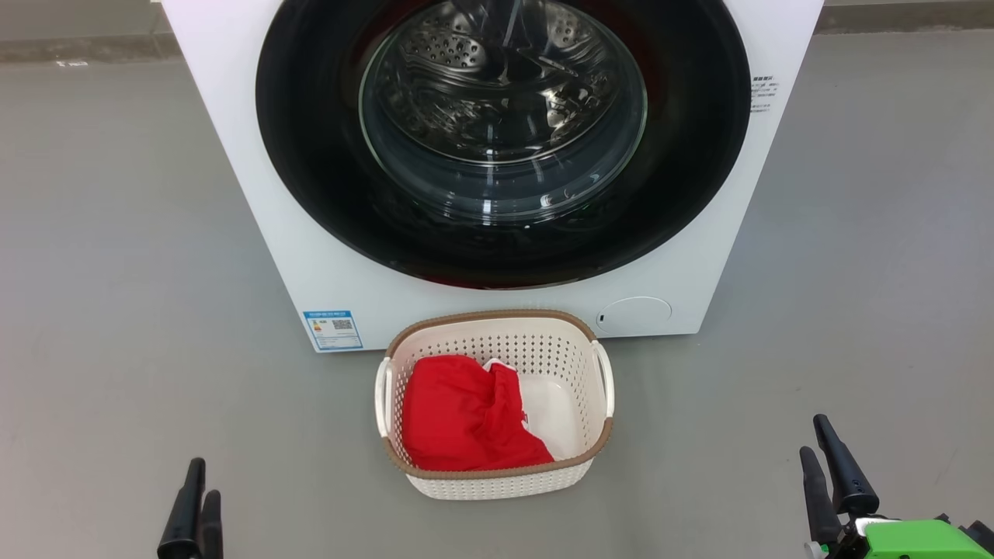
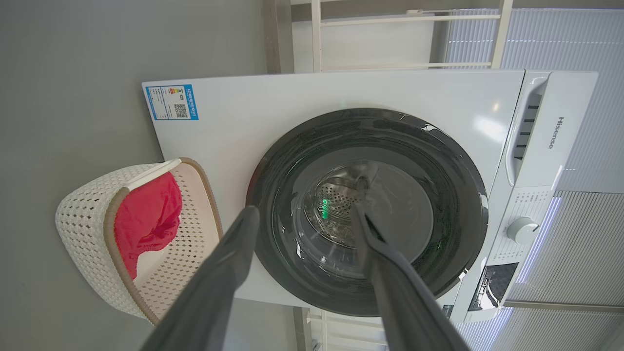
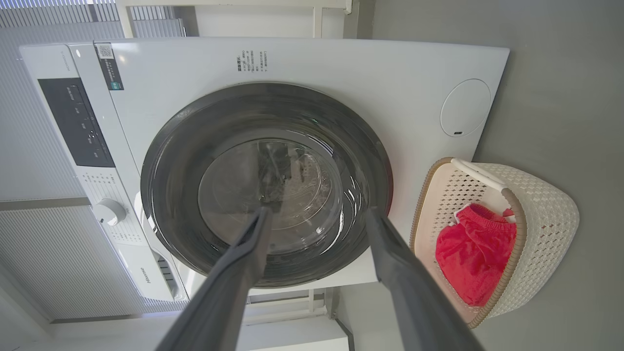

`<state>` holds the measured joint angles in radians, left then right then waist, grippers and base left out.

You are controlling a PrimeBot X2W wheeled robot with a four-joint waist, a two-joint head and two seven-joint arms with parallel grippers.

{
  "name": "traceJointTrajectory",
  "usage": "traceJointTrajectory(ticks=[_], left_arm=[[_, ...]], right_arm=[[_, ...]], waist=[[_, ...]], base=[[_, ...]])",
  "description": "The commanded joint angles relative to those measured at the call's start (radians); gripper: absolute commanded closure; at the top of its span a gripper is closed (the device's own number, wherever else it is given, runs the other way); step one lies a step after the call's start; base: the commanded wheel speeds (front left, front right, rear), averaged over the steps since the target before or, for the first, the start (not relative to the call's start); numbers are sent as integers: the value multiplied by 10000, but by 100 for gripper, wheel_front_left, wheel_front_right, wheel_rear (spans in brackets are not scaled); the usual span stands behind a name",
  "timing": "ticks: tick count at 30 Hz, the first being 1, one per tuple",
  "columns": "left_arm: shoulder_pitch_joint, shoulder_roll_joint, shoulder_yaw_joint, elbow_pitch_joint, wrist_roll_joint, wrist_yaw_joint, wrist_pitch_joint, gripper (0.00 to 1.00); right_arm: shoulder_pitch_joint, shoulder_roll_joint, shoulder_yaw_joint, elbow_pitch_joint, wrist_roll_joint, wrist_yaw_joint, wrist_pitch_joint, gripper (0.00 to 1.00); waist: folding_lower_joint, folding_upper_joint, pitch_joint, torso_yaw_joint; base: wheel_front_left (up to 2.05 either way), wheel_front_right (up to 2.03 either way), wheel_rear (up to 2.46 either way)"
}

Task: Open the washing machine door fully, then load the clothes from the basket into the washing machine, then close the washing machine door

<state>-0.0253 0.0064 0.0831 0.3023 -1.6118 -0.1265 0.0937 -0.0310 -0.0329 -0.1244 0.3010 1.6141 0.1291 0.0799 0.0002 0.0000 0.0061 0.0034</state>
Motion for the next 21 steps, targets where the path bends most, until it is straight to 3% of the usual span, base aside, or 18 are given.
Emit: traceJointTrajectory(ticks=[1, 21], left_arm=[[-390, 171, 41, -314, 86, -5, -72, 0], [-520, 559, -399, -912, 956, -12, -797, 0]], right_arm=[[-356, -78, 72, -311, -31, 2, -53, 0], [-704, -522, 924, -842, -812, 4, -772, 0]], waist=[[-1, 0, 2, 1], [-2, 0, 82, 34]], base=[[0, 0, 0], [0, 0, 0]])
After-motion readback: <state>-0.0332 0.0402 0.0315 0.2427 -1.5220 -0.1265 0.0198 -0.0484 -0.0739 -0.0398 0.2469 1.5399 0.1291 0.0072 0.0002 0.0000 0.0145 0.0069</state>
